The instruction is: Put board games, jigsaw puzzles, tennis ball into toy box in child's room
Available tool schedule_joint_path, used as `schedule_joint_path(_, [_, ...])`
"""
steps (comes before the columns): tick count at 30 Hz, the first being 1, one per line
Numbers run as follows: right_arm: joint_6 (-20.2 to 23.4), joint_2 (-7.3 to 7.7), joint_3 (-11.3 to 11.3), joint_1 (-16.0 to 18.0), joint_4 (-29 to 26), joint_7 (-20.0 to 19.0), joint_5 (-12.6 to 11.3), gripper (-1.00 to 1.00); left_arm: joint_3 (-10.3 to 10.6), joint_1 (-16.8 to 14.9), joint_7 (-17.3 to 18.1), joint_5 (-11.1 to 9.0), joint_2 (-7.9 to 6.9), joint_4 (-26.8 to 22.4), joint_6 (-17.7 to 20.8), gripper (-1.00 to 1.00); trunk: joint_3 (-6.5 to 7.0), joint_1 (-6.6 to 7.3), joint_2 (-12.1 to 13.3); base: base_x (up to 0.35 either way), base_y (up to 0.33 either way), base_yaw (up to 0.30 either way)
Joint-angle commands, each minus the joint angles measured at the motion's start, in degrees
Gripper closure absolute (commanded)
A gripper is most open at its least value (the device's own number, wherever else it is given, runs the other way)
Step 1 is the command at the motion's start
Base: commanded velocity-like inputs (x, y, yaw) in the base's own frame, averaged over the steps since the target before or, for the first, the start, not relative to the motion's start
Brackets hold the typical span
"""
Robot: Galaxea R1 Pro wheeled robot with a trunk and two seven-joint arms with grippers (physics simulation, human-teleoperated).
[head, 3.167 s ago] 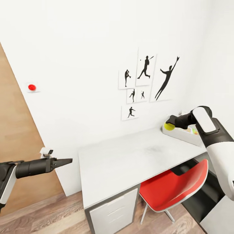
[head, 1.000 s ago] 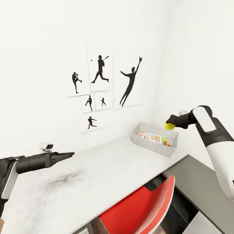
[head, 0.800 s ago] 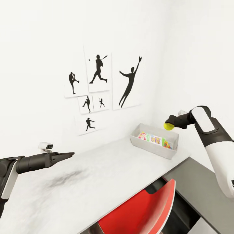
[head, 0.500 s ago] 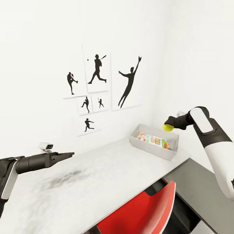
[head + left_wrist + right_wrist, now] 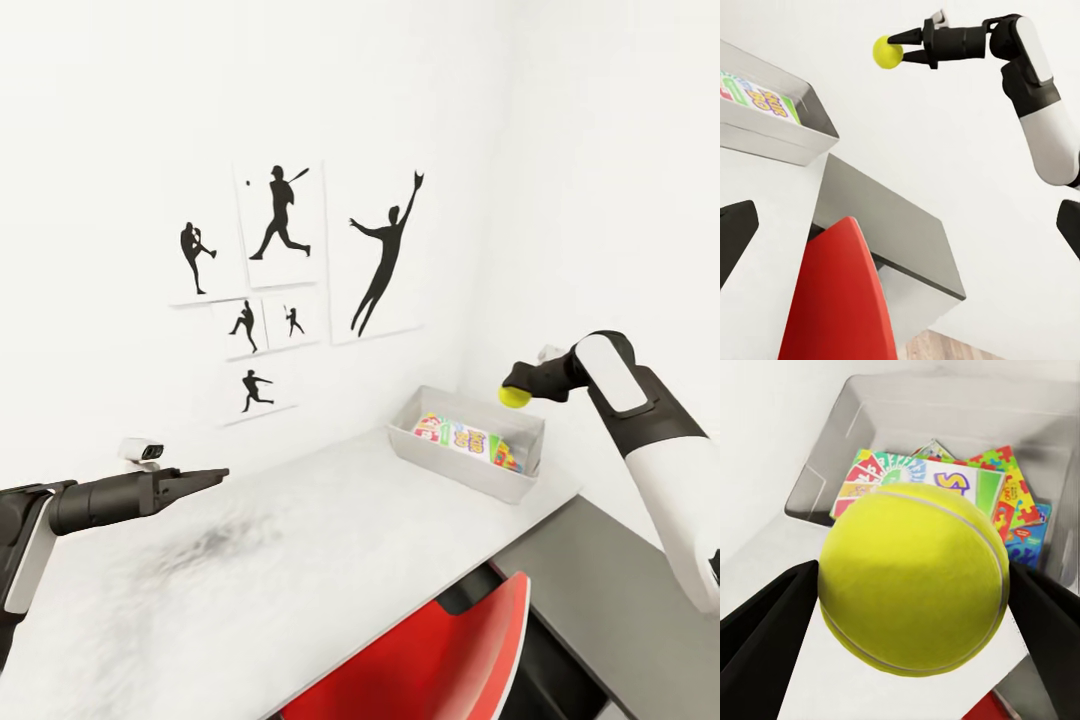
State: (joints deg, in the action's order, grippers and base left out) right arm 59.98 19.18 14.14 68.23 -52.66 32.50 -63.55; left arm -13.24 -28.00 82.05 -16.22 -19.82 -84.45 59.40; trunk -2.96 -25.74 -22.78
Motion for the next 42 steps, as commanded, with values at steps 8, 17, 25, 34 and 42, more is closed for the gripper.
schedule_joint_path(8, [0.0,0.22,1.0,0.1,-0.4,0.5,-0.7,1.0,0.0,-0.1,0.1,-0.1,0.04,0.0,0.6,-1.0,-0.14,-0.04,-0.1,0.009,-0.011,0.0])
schedule_joint_path(17, [0.0,0.58,0.9,0.1,-0.5,0.6,-1.0,1.0,0.0,0.0,0.1,-0.2,0.37,-0.1,0.6,-1.0,-0.14,-0.04,-0.1,0.0,-0.026,0.0])
schedule_joint_path(25, [0.0,0.67,1.0,0.1,-0.5,0.5,-1.0,1.0,-0.1,0.0,0.1,-0.2,0.44,-0.1,0.6,-1.0,-0.14,-0.04,-0.1,0.0,-0.196,0.0])
schedule_joint_path(34, [0.0,0.68,0.6,0.1,-0.6,0.5,-1.0,1.0,-0.1,0.0,0.1,-0.2,0.43,0.0,0.6,-1.0,-0.14,-0.04,-0.1,0.039,-0.106,0.0])
schedule_joint_path(42, [0.0,0.68,0.6,0.1,-1.5,0.5,-1.1,1.0,-0.1,0.0,0.1,-2.7,0.41,-0.1,0.6,-1.0,-0.14,-0.04,-0.1,0.013,-0.029,0.0])
